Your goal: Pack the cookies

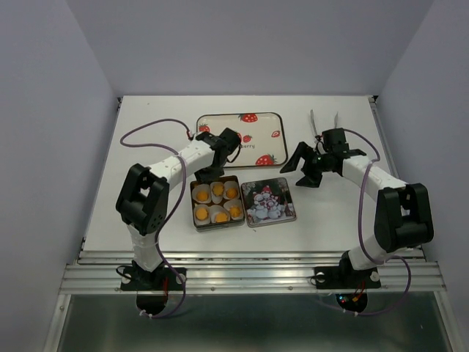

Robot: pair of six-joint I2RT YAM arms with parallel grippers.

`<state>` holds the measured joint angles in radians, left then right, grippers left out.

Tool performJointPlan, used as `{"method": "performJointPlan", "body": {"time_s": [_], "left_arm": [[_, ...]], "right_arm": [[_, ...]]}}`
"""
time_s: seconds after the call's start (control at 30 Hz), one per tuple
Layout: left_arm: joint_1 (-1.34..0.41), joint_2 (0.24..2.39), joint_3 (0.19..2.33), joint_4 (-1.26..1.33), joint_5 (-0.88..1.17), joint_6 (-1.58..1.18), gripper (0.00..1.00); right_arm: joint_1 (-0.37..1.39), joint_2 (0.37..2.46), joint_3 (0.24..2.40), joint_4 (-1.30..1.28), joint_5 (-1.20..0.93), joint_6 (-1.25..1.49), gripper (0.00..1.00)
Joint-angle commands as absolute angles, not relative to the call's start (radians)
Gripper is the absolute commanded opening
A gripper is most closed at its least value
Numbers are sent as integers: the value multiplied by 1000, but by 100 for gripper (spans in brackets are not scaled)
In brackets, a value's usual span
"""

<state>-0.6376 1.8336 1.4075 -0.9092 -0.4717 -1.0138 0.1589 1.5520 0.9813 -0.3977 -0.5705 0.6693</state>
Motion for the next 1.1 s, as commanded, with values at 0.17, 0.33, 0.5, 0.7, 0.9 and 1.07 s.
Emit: {"method": "performJointPlan", "body": {"time_s": [0.17,0.33,0.5,0.7,0.9,1.07], "left_arm": [[-640,1801,1796,-1035,-480,-910,85],[-650,1773,1803,-772,-232,-715,94],[-664,1798,1741,-575,149,-496,99],[-673,1824,1651,-537,245,-414,99],[-696,1875,1643,-540,252,-439,99],[-733,1894,1643,-644,172,-511,99]], "right_arm": [[163,1525,1038,-529,-428,629,92],[163,1509,1031,-540,-420,571,92],[163,1503,1000,-598,-414,508,92],[163,1462,936,-620,-446,541,92],[163,1404,888,-649,-454,554,92],[163,1399,897,-684,-388,525,93]]}}
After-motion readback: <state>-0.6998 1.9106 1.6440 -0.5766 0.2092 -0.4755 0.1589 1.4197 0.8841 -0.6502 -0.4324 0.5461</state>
